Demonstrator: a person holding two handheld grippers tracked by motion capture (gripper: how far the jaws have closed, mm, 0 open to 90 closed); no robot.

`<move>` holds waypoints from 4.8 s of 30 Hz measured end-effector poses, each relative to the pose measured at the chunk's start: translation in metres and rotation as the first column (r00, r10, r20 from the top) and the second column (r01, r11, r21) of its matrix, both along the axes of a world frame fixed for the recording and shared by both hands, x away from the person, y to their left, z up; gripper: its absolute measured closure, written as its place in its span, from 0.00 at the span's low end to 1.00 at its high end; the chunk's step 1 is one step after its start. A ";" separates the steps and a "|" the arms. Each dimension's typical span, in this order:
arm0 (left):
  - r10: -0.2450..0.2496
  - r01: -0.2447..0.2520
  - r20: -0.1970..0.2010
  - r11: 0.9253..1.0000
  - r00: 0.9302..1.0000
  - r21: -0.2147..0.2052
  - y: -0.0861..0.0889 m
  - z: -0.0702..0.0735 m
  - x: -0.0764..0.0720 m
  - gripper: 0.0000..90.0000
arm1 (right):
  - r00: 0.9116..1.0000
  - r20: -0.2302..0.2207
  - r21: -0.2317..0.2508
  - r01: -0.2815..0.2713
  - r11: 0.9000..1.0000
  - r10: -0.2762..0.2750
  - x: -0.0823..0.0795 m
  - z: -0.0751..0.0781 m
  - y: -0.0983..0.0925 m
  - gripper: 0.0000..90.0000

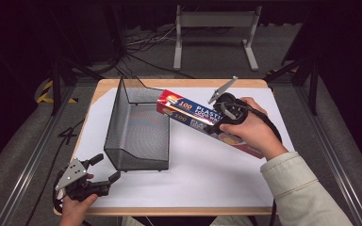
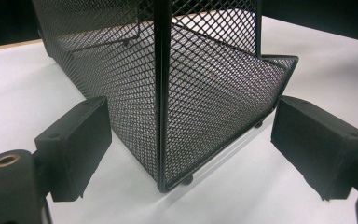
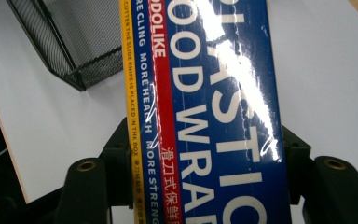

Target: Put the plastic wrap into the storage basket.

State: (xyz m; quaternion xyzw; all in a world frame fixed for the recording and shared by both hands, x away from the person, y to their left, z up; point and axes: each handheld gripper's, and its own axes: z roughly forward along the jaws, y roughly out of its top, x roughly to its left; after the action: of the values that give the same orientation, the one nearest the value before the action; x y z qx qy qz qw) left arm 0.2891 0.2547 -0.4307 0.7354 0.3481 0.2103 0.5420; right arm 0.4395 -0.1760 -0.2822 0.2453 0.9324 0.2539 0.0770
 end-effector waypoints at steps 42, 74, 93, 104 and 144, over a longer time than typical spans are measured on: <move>-0.002 0.003 0.010 0.997 1.000 -0.083 0.001 0.001 0.011 0.15 | 0.897 -0.038 -0.023 0.440 0.898 -0.441 0.033 -0.018 0.110 0.45; -0.002 0.003 0.030 0.999 1.000 -0.032 -0.005 0.002 0.006 0.15 | 0.769 -0.270 -0.017 0.599 0.801 -0.580 0.043 -0.054 0.162 0.44; -0.002 0.003 0.032 1.000 0.999 -0.029 -0.005 0.001 0.006 0.15 | 0.740 -0.270 -0.057 0.627 0.777 -0.617 0.048 -0.065 0.176 0.44; -0.002 0.003 0.026 1.000 1.000 -0.029 -0.004 0.001 0.004 0.15 | 0.737 -0.240 -0.087 0.632 0.770 -0.632 0.050 -0.067 0.184 0.44; 0.002 -0.001 0.027 0.999 1.000 -0.032 -0.005 0.000 0.007 0.15 | 0.840 -0.194 0.122 0.534 0.837 -0.507 0.046 -0.029 0.174 0.35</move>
State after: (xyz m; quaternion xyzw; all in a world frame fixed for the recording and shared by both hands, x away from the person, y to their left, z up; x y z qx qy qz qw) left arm 0.2959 0.2499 -0.4307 0.7234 0.3444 0.2150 0.5585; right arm 0.4851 -0.0024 -0.3113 0.5146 0.8080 0.2826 0.0499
